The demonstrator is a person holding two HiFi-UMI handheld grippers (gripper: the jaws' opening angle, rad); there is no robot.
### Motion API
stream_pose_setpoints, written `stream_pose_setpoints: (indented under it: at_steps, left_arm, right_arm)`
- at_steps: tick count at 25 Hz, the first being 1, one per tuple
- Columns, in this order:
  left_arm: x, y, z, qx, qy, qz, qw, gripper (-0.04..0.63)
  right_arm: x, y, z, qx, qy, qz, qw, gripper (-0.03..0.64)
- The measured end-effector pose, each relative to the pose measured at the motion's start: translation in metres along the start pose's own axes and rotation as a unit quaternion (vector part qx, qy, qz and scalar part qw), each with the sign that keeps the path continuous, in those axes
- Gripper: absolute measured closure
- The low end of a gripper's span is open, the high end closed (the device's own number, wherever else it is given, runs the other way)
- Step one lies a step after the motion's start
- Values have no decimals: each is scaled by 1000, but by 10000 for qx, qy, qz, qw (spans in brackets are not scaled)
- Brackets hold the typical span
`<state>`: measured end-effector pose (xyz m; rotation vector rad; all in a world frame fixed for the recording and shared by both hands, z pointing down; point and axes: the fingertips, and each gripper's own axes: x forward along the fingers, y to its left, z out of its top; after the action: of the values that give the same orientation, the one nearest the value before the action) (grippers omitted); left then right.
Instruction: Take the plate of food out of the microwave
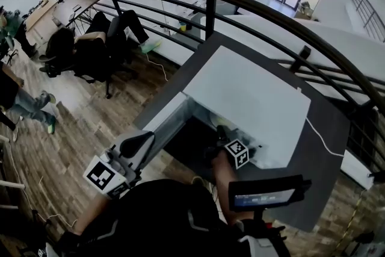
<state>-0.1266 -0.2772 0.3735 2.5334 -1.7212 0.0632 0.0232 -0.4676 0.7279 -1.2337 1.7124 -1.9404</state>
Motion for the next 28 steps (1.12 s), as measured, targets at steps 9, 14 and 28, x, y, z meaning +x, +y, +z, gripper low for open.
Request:
stream_pose_setpoints:
  at_steps: [9,14,28]
  left_arm:
    - [-4,3,-5,-6,69,135,9999,591]
    - [-7,8,-5,9,93,182,9998,591]
    - [-16,10,-3,26,87,186,9998,591]
  right_arm:
    - [1,6,-1,509,-108,160,9985,324]
    - [10,5,-1,696,-163,80,9974,325]
    - [2,-5,-2,1180,-338,117,9924,394]
